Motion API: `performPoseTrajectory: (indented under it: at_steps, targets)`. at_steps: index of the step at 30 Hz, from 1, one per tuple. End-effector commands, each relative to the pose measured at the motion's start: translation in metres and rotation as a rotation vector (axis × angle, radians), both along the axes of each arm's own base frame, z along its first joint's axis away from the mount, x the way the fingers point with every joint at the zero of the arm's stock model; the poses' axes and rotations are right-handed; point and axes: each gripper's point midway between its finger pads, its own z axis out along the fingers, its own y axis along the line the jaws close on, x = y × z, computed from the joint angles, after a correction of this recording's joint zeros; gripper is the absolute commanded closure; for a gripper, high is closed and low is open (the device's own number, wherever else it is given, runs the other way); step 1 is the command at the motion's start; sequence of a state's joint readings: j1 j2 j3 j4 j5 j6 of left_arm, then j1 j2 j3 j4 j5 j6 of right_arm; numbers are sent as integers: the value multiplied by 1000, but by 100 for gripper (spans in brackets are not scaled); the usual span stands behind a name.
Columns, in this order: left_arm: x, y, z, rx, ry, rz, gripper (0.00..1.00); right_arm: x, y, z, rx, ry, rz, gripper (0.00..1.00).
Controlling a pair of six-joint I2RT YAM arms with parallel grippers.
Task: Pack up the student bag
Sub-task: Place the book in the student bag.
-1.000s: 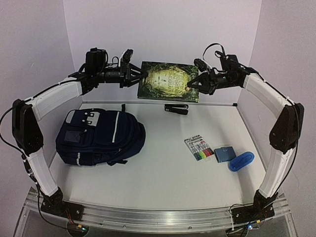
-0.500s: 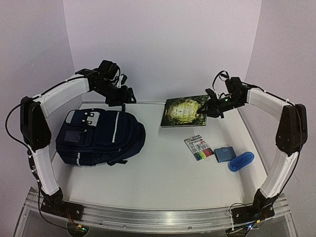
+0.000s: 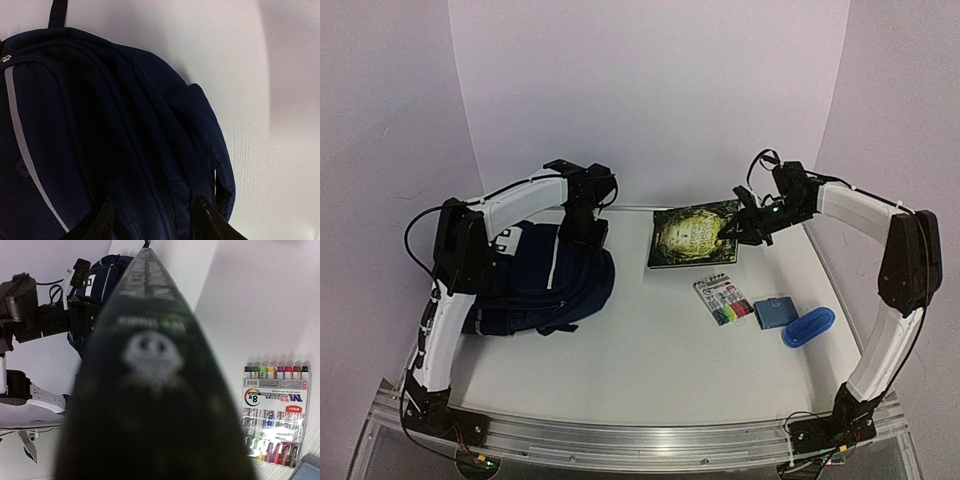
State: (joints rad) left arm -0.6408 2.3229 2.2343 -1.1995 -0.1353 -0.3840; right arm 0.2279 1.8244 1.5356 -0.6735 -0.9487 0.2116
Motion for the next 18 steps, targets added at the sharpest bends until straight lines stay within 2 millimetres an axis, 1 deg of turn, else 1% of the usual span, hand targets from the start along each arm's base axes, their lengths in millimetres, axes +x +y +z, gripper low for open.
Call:
performPoseTrajectory:
  at_steps: [1, 3, 6, 10, 12, 13, 15, 18]
  targets:
    - [2, 20, 9, 130, -40, 59, 46, 0, 7, 40, 62, -148, 45, 100]
    - [0, 23, 3, 146, -26, 68, 47, 0, 7, 40, 62, -148, 45, 100]
    - [0, 31, 0, 186, -25, 97, 49, 0, 7, 39, 64, -144, 45, 100]
    - [-3, 45, -7, 272, -13, 120, 44, 1, 8, 38, 65, -142, 48, 100]
    - [-5, 48, -13, 290, 0, 123, 44, 1, 8, 37, 66, -141, 48, 100]
    - [-6, 49, -16, 294, 6, 123, 45, 1, 8, 38, 67, -140, 48, 100]
    - [-5, 43, -21, 265, 10, 116, 49, 2, 8, 37, 67, -141, 48, 100]
    - [-4, 30, -31, 205, 22, 101, 59, 2, 8, 37, 65, -141, 49, 100]
